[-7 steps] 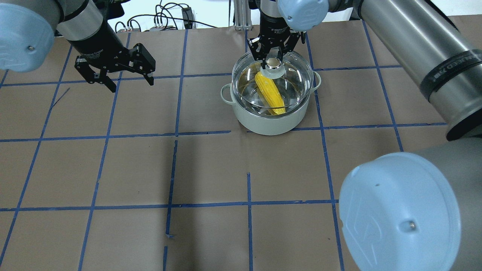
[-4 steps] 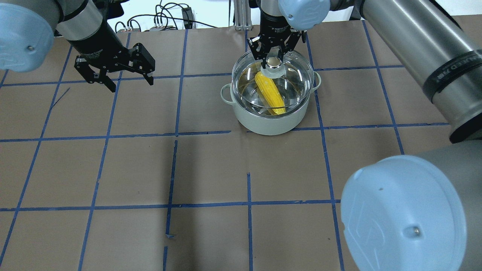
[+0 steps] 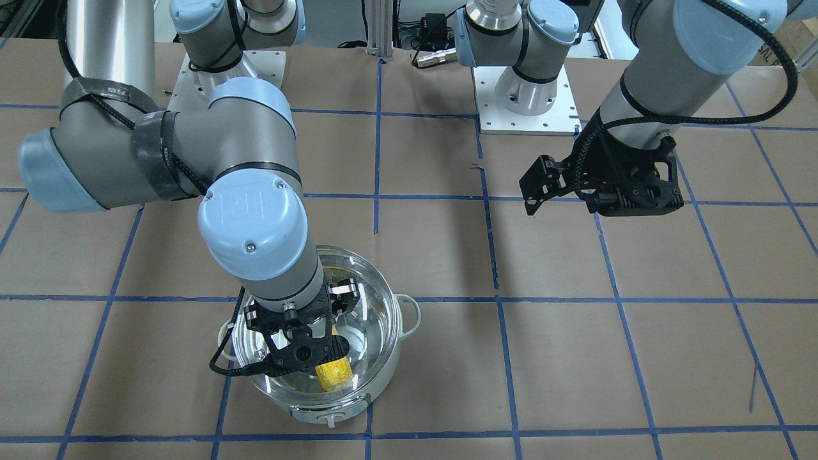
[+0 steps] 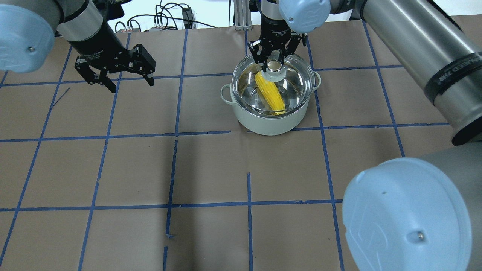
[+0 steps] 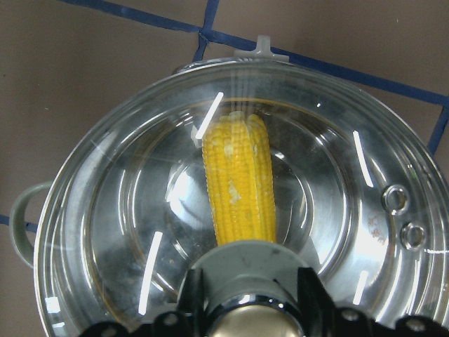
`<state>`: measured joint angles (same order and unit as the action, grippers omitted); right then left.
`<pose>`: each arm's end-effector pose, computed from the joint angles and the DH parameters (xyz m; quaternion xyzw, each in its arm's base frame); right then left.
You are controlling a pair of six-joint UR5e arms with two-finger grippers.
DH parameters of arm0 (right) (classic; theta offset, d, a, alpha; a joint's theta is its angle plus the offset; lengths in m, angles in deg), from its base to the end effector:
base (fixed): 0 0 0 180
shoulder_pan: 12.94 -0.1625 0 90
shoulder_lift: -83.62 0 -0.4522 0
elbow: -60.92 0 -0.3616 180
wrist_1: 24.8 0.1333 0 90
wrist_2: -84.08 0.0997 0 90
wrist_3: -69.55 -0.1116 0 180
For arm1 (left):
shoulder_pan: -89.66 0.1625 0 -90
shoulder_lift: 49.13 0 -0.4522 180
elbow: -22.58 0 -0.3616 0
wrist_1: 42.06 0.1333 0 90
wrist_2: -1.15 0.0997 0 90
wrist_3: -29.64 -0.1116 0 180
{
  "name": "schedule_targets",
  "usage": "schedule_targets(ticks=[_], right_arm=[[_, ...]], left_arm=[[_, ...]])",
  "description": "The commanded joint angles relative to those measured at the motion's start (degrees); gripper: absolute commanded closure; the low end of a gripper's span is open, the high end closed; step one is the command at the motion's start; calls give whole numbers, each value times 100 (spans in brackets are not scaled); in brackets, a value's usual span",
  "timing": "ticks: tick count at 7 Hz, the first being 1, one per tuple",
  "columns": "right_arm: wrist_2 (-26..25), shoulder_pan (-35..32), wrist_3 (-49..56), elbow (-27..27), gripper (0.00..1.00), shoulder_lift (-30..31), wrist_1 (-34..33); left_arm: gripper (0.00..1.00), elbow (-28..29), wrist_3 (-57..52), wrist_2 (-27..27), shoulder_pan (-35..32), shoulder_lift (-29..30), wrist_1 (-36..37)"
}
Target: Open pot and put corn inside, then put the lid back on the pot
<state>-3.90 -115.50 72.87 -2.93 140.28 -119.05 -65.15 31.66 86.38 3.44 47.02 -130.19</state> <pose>0.2864 -0.6545 0.3785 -0.1376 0.9900 0.0270 0.0155 -0.1090 -0.5133 0.4730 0.0513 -0.9977 -0.0169 0.0419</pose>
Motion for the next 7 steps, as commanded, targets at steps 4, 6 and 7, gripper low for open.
schedule_targets(ticks=[4, 6, 7], right_arm=[[9, -18, 3, -5, 92, -41, 12], [9, -18, 3, -5, 92, -67, 12], [0, -18, 3, -5, 92, -59, 12]], left_arm=[[0, -7, 0, -86, 0, 0, 6], [0, -7, 0, -86, 0, 0, 6], [0, -7, 0, -86, 0, 0, 6]])
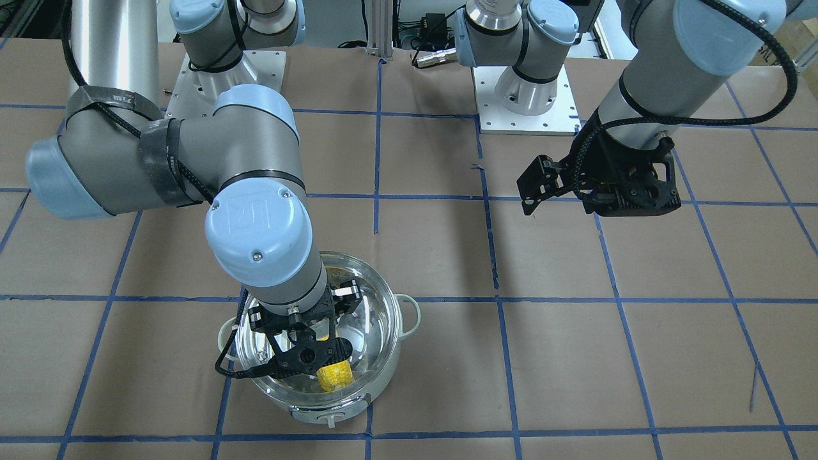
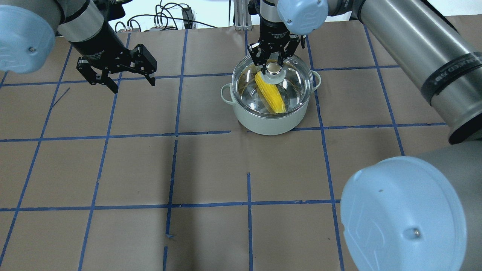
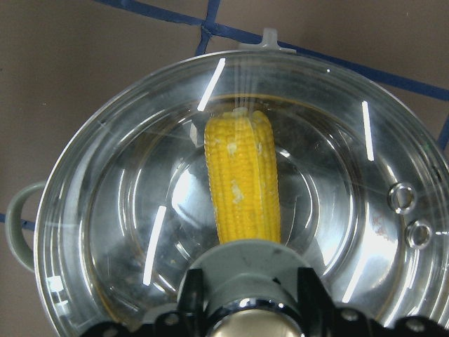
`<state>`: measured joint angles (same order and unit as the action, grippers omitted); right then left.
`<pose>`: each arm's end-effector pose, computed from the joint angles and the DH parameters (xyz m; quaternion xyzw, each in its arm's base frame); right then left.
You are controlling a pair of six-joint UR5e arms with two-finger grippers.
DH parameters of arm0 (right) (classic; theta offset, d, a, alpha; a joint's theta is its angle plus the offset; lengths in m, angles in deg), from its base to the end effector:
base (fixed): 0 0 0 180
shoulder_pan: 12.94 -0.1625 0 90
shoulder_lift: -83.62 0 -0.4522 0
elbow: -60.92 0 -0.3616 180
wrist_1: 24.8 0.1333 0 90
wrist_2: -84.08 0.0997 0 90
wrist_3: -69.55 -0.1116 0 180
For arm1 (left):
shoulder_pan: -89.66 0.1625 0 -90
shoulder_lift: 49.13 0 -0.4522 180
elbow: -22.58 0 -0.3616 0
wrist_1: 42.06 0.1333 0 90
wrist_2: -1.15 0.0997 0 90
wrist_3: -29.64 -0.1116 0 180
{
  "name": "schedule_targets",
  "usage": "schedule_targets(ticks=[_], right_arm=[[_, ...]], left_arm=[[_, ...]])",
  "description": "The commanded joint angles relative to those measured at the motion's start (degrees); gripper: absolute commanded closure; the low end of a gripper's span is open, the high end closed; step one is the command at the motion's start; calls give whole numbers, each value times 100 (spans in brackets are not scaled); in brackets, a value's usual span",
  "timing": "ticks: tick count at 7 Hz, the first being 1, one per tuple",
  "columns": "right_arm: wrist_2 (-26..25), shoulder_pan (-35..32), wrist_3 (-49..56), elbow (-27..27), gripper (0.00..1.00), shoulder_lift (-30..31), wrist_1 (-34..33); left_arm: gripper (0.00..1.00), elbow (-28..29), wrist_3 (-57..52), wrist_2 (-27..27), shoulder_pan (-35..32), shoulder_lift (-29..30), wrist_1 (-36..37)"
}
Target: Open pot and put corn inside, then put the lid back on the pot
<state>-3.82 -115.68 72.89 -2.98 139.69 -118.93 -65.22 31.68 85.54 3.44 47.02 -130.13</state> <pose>0.2890 -0.6553 0.3707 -0.1392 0.9896 0.0337 0.0156 -0.1106 -0.5133 0.4727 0.0516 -0.9973 -0.0169 0.0492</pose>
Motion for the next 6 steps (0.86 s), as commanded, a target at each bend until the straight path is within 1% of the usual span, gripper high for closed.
schedule_targets(ticks=[1, 3, 4, 6], right_arm=[[-7, 0, 0, -9, 92, 18, 9], [-16, 0, 0, -44, 92, 62, 61], [-7, 0, 0, -192, 92, 123, 53], [-7, 0, 9, -272, 92, 142, 27]], left_arm=[[0, 0, -2, -1, 0, 0, 0], [0, 9, -2, -1, 0, 0, 0], [0, 9, -2, -1, 0, 0, 0], [0, 9, -2, -1, 0, 0, 0]])
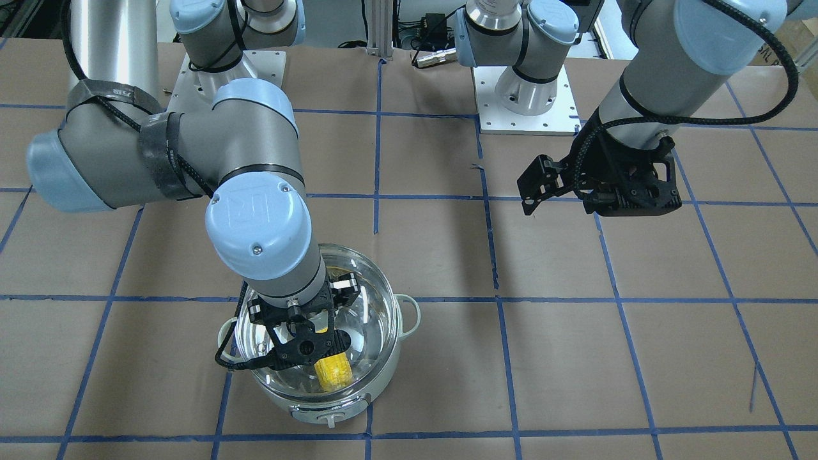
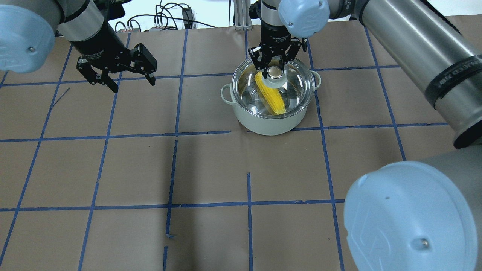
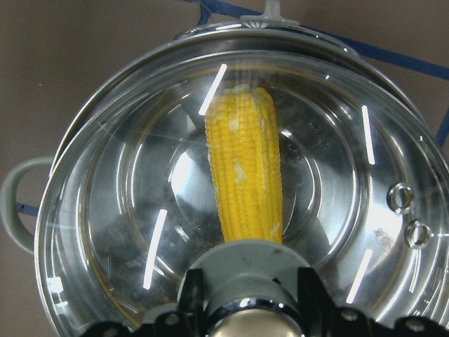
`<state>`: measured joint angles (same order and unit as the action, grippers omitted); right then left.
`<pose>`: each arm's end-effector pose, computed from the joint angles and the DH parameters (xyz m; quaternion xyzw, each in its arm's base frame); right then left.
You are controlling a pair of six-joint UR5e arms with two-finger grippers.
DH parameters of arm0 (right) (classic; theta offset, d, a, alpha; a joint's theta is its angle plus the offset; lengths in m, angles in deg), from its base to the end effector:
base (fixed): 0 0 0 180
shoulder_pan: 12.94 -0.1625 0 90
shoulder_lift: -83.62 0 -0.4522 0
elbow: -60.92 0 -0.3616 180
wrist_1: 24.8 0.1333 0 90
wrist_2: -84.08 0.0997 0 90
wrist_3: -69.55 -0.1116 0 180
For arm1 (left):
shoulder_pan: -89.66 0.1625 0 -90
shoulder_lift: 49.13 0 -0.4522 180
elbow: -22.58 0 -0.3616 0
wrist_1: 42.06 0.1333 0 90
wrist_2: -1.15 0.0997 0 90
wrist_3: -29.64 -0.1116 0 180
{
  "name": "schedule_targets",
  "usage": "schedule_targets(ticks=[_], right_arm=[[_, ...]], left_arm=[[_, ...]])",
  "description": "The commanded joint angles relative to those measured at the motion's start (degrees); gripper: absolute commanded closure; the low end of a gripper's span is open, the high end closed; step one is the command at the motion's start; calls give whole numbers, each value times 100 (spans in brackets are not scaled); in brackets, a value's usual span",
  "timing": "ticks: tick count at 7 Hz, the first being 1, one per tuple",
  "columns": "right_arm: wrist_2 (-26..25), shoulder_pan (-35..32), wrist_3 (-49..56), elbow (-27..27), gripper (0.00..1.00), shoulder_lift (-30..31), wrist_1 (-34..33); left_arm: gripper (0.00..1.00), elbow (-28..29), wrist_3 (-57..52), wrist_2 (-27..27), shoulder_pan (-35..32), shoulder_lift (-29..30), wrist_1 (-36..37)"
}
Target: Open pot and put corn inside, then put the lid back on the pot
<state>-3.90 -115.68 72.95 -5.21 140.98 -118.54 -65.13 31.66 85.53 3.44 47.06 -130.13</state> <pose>0.2862 -0.6435 0.3683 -0.1395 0.9891 0.0452 0.0140 -0.1106 -0.5138 0.4730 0.0514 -0.9973 -0.0164 0.0493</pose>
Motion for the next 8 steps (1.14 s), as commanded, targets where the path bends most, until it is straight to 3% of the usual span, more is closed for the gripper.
schedule_targets(ticks=[1, 8], right_arm=[[1, 18, 3, -24, 92, 4, -22], [10, 18, -14, 73, 92, -31, -92]], left_arm=[[0, 0, 0, 0, 0, -3, 0], [0, 9, 0, 0, 0, 5, 0]])
